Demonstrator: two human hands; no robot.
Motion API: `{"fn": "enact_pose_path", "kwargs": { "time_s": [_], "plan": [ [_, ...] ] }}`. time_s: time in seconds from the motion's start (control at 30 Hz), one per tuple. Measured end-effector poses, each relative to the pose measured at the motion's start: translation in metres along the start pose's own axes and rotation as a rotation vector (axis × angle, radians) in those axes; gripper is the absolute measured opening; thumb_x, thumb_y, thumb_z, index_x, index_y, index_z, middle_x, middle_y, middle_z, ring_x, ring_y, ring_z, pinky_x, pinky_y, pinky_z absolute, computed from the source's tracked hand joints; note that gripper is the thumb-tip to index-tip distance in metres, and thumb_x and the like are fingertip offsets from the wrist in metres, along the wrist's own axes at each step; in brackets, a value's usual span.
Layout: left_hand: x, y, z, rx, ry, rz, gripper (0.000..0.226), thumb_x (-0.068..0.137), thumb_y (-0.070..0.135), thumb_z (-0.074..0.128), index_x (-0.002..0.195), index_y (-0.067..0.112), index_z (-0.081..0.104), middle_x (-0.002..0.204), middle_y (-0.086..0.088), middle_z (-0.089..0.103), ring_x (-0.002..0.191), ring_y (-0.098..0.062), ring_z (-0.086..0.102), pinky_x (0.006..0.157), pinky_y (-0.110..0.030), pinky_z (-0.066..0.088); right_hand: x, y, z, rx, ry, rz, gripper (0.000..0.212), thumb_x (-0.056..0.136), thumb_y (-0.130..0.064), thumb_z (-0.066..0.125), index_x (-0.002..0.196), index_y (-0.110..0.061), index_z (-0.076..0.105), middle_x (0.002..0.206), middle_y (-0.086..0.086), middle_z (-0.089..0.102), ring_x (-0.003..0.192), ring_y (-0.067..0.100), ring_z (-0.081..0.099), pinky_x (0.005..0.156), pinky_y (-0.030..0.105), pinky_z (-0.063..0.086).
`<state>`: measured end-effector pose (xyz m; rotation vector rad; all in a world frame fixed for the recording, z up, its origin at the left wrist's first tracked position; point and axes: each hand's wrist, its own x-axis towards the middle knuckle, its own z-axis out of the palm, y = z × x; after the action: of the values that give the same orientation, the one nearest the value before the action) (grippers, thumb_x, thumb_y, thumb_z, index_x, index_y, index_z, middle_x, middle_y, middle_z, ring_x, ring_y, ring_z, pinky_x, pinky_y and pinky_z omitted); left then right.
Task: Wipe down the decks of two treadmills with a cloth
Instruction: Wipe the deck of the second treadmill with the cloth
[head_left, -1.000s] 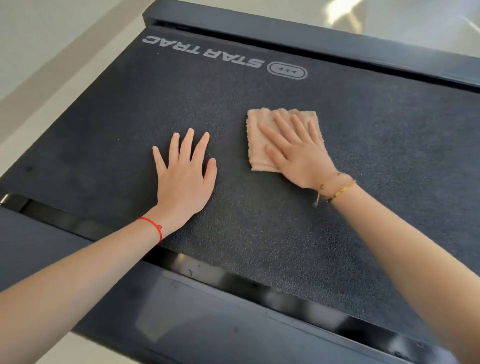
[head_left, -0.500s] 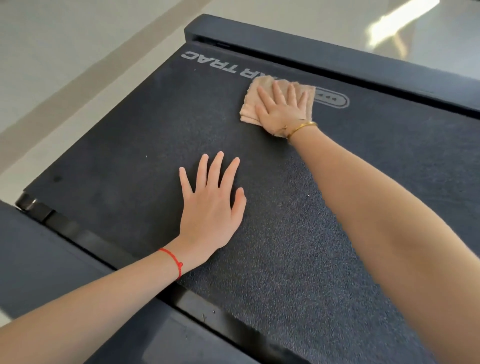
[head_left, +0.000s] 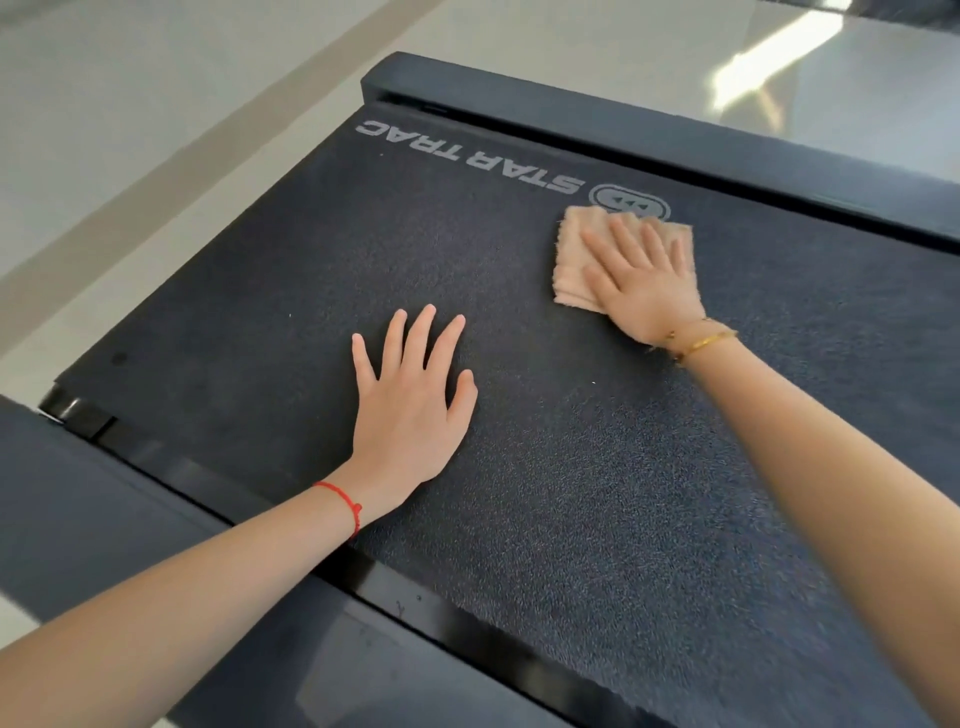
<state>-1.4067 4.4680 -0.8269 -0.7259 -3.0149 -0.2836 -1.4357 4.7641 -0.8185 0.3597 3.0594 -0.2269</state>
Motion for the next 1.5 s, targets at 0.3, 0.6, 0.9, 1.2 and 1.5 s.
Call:
{"fn": "enact_pose_path", "kwargs": {
  "time_s": [0.3,0.6,0.9,1.2,1.5],
  "plan": [
    [0.0,0.001,-0.001,-0.007,-0.009,-0.001,0.06,0.099,0.047,0.021,0.157,0.031,0.016,0.166,-0.001,0.012,0.153,-0.025,0.004,0.12,-0.063,0.005,-0.083,0.008,0.001,0.015,0.001,0.129,0.057,0.101,-0.057,0.011,0.156,-0.043,0.005,0.167,-0.006,-0.002,0.153,0.031,-0.006,0.121,0.054,-0.007],
    [0.0,-0.005,0.0,-0.032,-0.012,0.018,0.059,0.102,0.047,0.025,0.158,0.032,0.016,0.166,0.0,0.011,0.154,-0.024,0.003,0.12,-0.062,0.003,-0.197,-0.011,0.009,-0.001,-0.017,-0.185,0.056,0.099,-0.061,0.005,0.154,-0.05,0.002,0.165,-0.017,-0.005,0.153,0.019,-0.012,0.123,0.046,-0.008],
    [-0.008,-0.018,-0.005,-0.026,-0.051,0.021,0.058,0.103,0.049,0.027,0.157,0.035,0.012,0.166,0.005,0.008,0.153,-0.02,-0.001,0.119,-0.063,0.001,-0.121,-0.007,0.007,0.021,0.025,0.164,0.055,0.103,-0.053,0.015,0.157,-0.041,0.009,0.167,-0.006,0.0,0.153,0.03,-0.007,0.12,0.054,-0.009],
    [-0.024,-0.039,-0.012,-0.046,-0.026,-0.016,0.055,0.103,0.038,0.029,0.157,0.034,0.017,0.165,0.004,0.013,0.153,-0.024,0.002,0.118,-0.065,0.003,-0.165,-0.083,0.017,-0.016,-0.017,-0.244,0.055,0.103,-0.053,0.012,0.156,-0.045,0.0,0.166,-0.008,-0.003,0.152,0.029,-0.01,0.12,0.052,-0.013],
    [-0.026,-0.066,-0.017,-0.026,-0.021,-0.066,0.055,0.103,0.042,0.029,0.157,0.034,0.019,0.165,0.002,0.013,0.153,-0.027,0.003,0.119,-0.065,0.002,-0.156,-0.07,0.016,-0.004,0.021,-0.227,0.055,0.102,-0.054,0.014,0.156,-0.046,0.008,0.166,-0.01,0.001,0.153,0.026,-0.003,0.122,0.046,-0.008]
  ]
}}
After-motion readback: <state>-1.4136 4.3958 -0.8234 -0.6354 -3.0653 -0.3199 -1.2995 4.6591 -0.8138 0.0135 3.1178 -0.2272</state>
